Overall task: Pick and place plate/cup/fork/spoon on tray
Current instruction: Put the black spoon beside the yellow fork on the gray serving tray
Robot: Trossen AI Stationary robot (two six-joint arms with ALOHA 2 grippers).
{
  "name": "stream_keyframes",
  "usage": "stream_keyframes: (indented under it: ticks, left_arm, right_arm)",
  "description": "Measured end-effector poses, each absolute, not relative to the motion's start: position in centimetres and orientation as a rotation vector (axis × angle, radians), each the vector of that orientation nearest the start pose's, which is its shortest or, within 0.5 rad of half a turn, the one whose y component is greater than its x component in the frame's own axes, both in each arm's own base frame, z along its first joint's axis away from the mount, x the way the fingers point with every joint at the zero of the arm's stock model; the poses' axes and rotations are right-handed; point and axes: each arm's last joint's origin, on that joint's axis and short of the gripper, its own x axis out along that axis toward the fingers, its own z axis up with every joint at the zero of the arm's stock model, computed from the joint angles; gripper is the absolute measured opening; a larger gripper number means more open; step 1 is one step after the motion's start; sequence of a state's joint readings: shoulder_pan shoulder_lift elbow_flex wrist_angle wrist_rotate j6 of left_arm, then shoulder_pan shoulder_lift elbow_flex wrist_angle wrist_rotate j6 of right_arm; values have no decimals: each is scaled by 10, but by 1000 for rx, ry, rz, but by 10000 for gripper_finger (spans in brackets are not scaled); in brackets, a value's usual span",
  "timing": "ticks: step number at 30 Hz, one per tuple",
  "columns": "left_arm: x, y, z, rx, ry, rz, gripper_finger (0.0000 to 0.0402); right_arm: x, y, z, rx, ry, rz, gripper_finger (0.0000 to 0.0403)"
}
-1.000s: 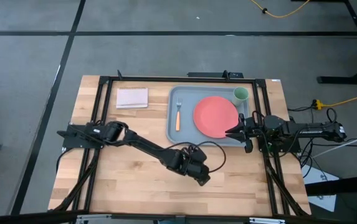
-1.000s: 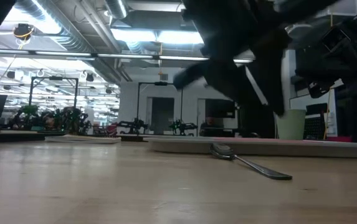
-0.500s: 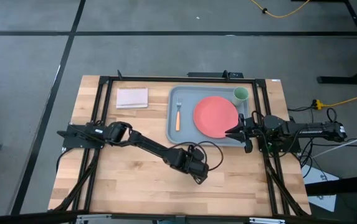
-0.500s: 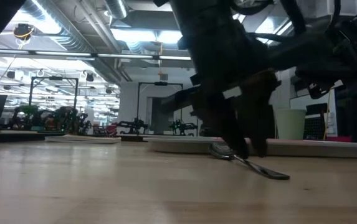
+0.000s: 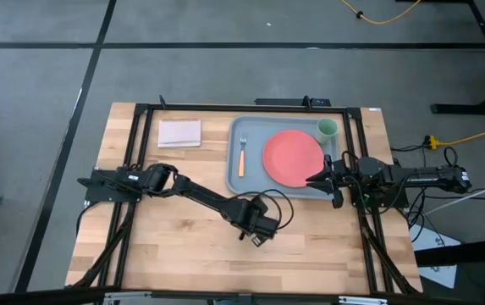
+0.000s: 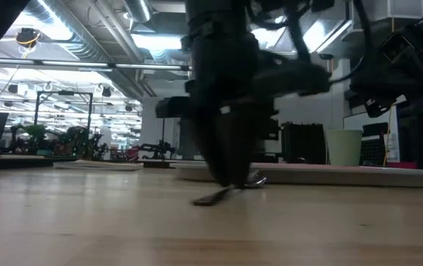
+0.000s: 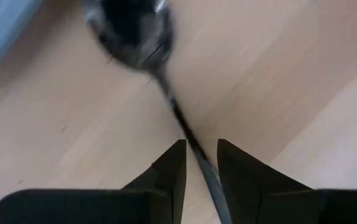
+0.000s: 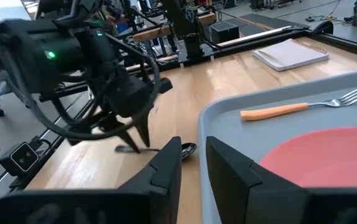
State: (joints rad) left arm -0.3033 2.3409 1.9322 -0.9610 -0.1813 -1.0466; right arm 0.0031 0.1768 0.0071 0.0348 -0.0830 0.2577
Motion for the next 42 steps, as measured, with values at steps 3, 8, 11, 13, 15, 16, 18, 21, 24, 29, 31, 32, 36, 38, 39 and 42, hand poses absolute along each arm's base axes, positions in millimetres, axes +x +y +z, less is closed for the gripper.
stream_keyframes:
  ticks: [3,8,11,13,15,16,18,21,24,29,31,32,36,38,39,42]
  left_arm:
    - [446,-137,155,-536,1264,600,84]
    - [443,-141,166,-513,1231,599,84]
    - [446,-141,175,-510,1194,603,84]
    - [447,-140,177,-514,1189,602,84]
    - [449,-140,176,-526,1168,595,84]
    - [450,-139,174,-526,1162,599,84]
    - [448,-136,168,-520,1169,624,84]
    - [448,-130,163,-522,1166,662,84]
    - [449,-127,162,-535,1158,677,84]
    - [448,-128,162,-540,1156,678,84]
    - [448,-128,162,-543,1154,680,84]
    - [448,-128,162,-545,1153,682,84]
    - [451,-129,157,-558,1144,688,84]
    - [451,-129,151,-555,1159,699,84]
    - [451,-129,148,-552,1163,702,84]
    - [452,-130,144,-559,1172,699,84]
  right_arm:
    - [107,3,155,262,145,69,79]
    - [107,3,155,262,146,68,79]
    - [107,3,155,262,146,68,79]
    - [107,3,155,262,147,68,79]
    - [107,3,155,262,146,68,79]
    - [107,3,155,262,146,68,79]
    - [107,3,155,262,146,68,79]
    - [107,3,155,262,146,68,79]
    - [107,3,155,262,146,68,79]
    - [107,3,155,261,146,68,79]
    - [107,3,155,259,146,68,79]
    - [107,3,155,259,146,68,79]
    - [107,3,155,259,146,68,79]
    - [107,3,155,259,146,68,79]
    - [107,3,155,258,146,68,79]
    - [108,3,155,259,147,68,79]
